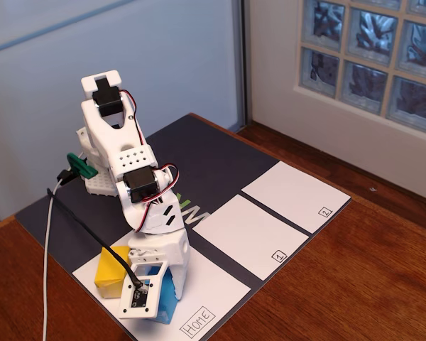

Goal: Move box blue to home

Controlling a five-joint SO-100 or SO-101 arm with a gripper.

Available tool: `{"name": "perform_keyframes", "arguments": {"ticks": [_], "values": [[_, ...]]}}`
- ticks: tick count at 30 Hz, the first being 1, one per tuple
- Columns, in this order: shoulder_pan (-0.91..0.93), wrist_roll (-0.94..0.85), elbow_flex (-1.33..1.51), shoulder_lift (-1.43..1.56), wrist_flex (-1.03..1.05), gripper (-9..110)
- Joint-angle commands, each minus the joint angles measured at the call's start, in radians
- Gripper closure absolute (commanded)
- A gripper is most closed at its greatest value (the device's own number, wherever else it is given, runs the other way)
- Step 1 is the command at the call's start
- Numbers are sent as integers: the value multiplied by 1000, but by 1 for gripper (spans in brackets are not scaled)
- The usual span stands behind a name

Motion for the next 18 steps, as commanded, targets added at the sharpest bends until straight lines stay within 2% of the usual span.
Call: {"name": "perform_keyframes", "arguments": {"ticks": [1, 7, 18], "values": [[2, -21, -9, 3, -6, 95], [3, -54, -14, 6, -5, 80], [2, -140, -14, 26, -2, 72]]}}
